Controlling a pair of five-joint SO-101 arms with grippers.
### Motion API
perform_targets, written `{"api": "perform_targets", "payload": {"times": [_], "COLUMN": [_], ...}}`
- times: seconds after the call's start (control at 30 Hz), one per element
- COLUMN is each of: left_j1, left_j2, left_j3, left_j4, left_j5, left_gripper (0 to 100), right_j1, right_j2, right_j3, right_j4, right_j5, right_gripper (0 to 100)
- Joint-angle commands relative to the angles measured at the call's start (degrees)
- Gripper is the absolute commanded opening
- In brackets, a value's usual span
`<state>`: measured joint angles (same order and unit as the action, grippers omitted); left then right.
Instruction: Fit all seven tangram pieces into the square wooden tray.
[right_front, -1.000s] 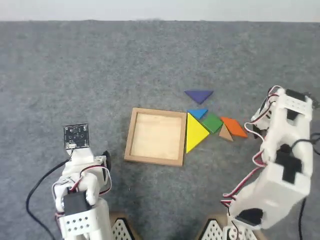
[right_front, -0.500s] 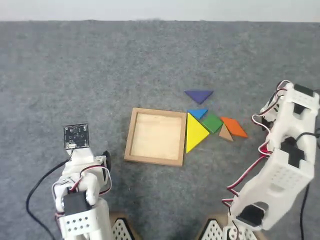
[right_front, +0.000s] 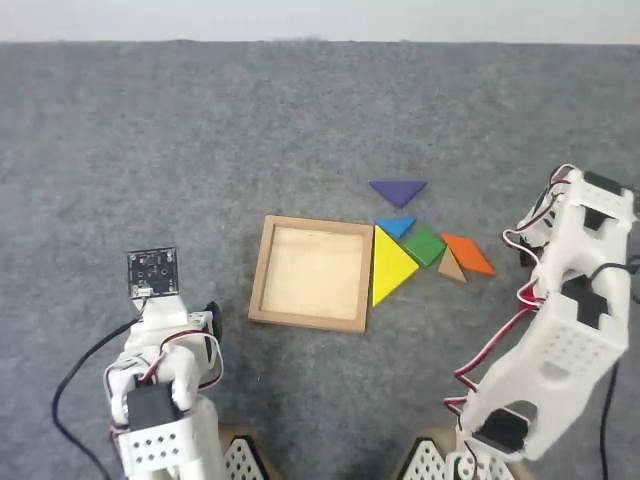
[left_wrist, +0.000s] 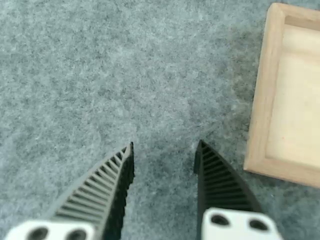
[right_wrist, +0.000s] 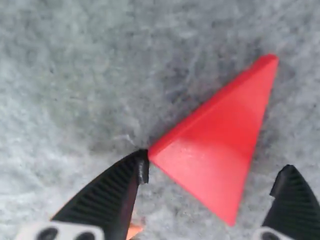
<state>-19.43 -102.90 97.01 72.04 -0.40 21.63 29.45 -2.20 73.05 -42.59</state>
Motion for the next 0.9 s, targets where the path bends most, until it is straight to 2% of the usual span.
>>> {"api": "perform_targets", "payload": {"times": [0.0,0.43,0.8,0.87], "left_j1": [0.1,0.1,0.1,0.1], "left_j2": [-1.1,-1.1,-1.1,-1.1], "left_j3": [-0.6,-0.6,-0.6,-0.6], "left_j4": [0.2,0.2,0.2,0.2], "left_j5": [-0.3,-0.3,-0.3,-0.3], "left_gripper": [19,19,19,19], "right_j1": [0.9,1.5,0.1,0.1], "right_j2": [-0.7,-0.1,0.0,0.0], "right_j3": [-3.2,-3.1,-2.7,-2.7], "right_j4": [-2.0,-6.2,-1.3,-1.6], "right_j5": [-0.4,-0.4,-0.4,-0.4], "right_gripper": [37.3,37.3,37.0,33.0]}}
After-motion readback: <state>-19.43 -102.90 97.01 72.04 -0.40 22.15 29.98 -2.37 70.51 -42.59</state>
